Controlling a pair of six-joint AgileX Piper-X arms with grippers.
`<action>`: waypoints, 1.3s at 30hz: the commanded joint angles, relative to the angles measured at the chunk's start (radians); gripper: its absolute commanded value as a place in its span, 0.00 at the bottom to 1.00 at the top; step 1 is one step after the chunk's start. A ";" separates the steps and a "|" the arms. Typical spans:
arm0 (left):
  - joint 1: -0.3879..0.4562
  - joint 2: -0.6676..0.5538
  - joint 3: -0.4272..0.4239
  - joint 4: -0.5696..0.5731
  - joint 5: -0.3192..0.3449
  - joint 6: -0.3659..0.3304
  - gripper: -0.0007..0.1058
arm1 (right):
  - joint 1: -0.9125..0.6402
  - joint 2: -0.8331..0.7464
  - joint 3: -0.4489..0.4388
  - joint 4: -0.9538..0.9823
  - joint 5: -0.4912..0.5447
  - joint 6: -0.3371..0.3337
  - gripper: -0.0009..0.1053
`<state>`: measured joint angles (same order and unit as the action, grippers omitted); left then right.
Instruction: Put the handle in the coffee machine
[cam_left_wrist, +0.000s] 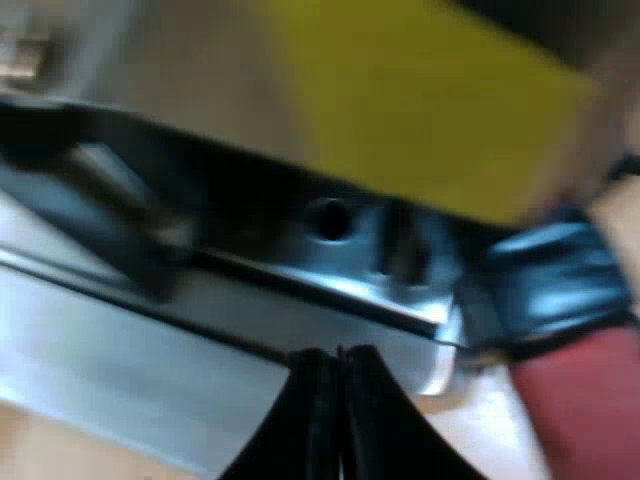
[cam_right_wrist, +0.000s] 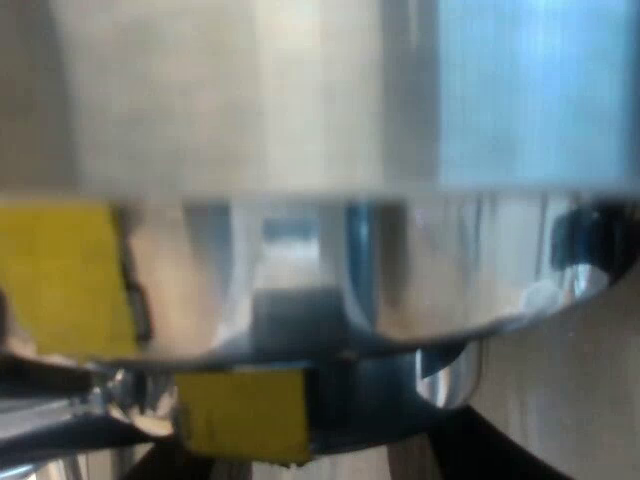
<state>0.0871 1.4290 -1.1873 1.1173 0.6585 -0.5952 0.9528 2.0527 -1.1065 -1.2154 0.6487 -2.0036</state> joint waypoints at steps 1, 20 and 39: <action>0.016 -0.014 0.000 -0.028 -0.007 -0.034 0.01 | -0.022 -0.043 -0.034 -0.119 -0.046 0.004 0.30; 0.001 -0.014 0.000 0.166 0.004 0.064 0.01 | -0.032 -0.043 -0.101 -0.104 -0.086 0.002 0.30; -0.196 -0.068 0.000 0.377 0.081 0.044 0.01 | -0.032 -0.043 -0.101 -0.083 -0.086 -0.075 0.30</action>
<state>-0.0381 1.3842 -1.2062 1.2834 0.5261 -0.5545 0.9455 2.0665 -1.1354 -1.2090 0.6617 -2.0373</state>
